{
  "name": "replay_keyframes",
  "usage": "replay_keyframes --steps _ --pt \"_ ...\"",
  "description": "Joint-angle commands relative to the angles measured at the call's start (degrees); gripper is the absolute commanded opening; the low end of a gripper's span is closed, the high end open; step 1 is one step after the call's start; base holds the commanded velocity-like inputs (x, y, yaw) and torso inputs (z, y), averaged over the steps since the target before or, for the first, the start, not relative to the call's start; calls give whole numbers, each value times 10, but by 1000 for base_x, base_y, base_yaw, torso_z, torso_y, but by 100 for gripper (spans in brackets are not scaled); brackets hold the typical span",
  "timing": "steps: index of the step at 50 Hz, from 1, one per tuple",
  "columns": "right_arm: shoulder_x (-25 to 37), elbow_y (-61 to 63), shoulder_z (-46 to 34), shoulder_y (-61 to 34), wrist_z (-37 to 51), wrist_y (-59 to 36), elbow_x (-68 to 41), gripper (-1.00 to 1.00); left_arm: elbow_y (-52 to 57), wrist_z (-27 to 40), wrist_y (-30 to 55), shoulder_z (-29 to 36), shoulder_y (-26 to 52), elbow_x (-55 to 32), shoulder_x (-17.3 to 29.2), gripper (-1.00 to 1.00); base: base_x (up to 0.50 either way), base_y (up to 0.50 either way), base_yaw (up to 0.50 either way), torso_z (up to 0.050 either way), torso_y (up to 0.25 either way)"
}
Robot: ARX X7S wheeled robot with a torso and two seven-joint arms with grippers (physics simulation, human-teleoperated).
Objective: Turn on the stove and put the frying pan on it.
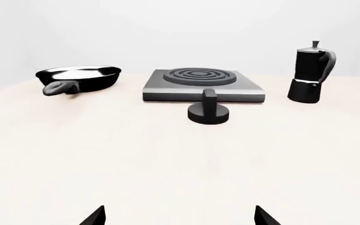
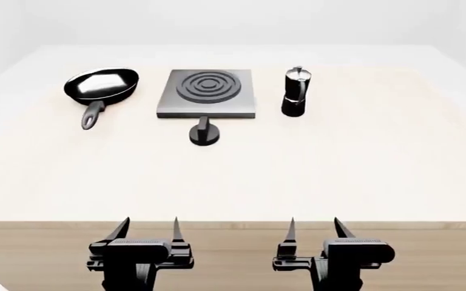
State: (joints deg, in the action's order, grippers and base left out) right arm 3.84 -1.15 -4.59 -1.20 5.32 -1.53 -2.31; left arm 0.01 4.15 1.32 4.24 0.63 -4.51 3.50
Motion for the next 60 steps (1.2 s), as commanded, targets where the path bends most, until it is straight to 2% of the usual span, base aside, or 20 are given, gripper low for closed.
replay_keyframes --steps 1,21,30,36,47,49,60 --pt "8 -1 -13 -1 11 -1 -6 100 -3 10 0 9 2 -11 10 100 0 500 0 0 0" --pt "21 1 -31 -3 28 -9 -12 100 2 23 -1 24 0 -22 23 100 0 500 0 0 0" --pt "23 -23 -35 -13 31 5 -21 100 0 28 -2 31 2 -27 29 100 0 0 0 0 0" --pt "27 -27 -38 -16 30 8 -27 100 -48 26 -42 35 11 -28 28 100 60 0 0 0 0" --pt "34 -23 -44 -12 35 9 -31 100 -62 32 -53 42 15 -30 30 100 468 0 0 0 0" --pt "35 -22 -44 -11 37 8 -32 100 -1 41 -8 45 1 -33 35 100 500 0 0 0 0" --pt "39 -10 -51 -7 45 0 -33 100 -3 46 -11 50 1 -36 40 100 500 0 0 0 0"
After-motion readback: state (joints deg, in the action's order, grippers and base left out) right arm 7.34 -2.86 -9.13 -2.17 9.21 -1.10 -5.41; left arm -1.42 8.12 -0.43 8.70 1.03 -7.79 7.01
